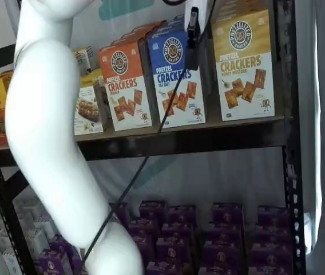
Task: Retrieve the yellow and white box located on the top shelf, the sixth one from the left
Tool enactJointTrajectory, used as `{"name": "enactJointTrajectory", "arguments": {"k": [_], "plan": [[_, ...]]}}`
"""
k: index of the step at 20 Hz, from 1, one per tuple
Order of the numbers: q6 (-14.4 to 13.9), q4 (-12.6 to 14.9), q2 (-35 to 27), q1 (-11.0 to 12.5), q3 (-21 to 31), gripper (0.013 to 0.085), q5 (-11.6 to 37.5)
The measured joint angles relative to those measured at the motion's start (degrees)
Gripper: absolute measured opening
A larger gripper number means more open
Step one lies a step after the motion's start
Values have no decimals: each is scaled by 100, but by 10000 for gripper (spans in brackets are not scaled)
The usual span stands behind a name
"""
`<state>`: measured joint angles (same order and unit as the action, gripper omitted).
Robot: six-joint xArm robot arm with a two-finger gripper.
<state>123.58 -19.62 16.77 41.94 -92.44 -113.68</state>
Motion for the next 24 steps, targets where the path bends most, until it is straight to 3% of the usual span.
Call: {"name": "enactJointTrajectory", "arguments": {"k": [2, 3, 7, 13, 19, 24], "plan": [[-30, 457, 60, -273, 75, 850, 101], [-55, 554, 103, -347, 156, 850, 156], [-112, 577, 165, -418, 291, 850, 190], [-107, 13, 337, -176, 435, 850, 514], [-123, -1029, 419, 297, 485, 850, 830], [-152, -1453, 402, 487, 433, 850, 958]]}}
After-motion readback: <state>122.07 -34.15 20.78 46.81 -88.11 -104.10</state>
